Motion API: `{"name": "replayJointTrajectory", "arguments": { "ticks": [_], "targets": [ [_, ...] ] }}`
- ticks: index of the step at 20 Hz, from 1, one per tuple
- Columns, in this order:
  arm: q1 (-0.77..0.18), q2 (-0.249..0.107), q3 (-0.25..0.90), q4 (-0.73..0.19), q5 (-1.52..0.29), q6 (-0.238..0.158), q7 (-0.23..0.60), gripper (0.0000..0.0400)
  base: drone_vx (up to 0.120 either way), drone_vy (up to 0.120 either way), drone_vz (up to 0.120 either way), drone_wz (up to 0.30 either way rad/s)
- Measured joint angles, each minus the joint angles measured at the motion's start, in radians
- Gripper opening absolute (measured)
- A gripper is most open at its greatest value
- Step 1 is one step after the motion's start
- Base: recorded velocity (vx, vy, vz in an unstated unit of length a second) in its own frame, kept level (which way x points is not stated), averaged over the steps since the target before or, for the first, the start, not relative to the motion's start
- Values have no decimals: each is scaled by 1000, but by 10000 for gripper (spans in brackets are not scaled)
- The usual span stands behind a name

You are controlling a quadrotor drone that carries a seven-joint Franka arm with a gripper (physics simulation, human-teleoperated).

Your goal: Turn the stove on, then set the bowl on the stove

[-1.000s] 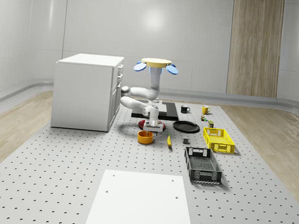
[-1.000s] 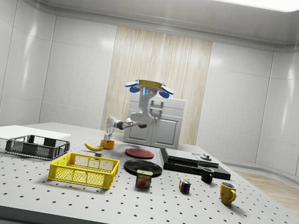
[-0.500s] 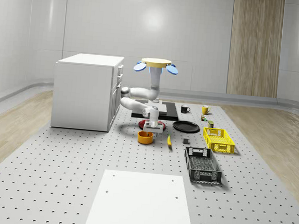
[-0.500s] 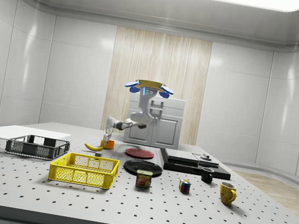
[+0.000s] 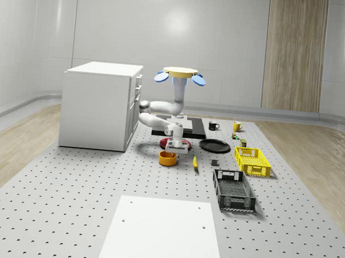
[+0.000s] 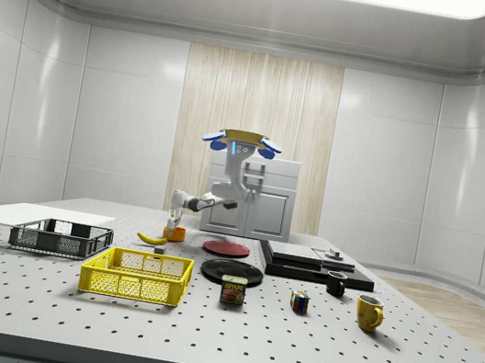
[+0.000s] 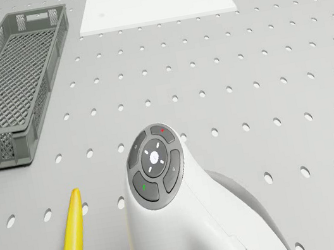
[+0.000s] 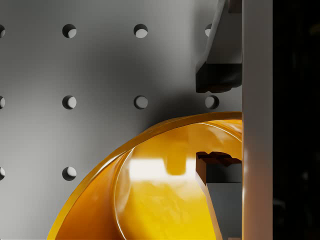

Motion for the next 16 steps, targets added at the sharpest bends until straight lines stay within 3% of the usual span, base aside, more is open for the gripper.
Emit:
{"name": "replayJointTrajectory", "arguments": {
  "ticks": [6, 16],
  "targets": [
    [2, 5, -1, 0, -3, -4, -2, 112, 0, 0, 0, 0],
    [16, 8, 55, -23, 46, -36, -3, 101, 0, 0, 12, 0]
  ]
}}
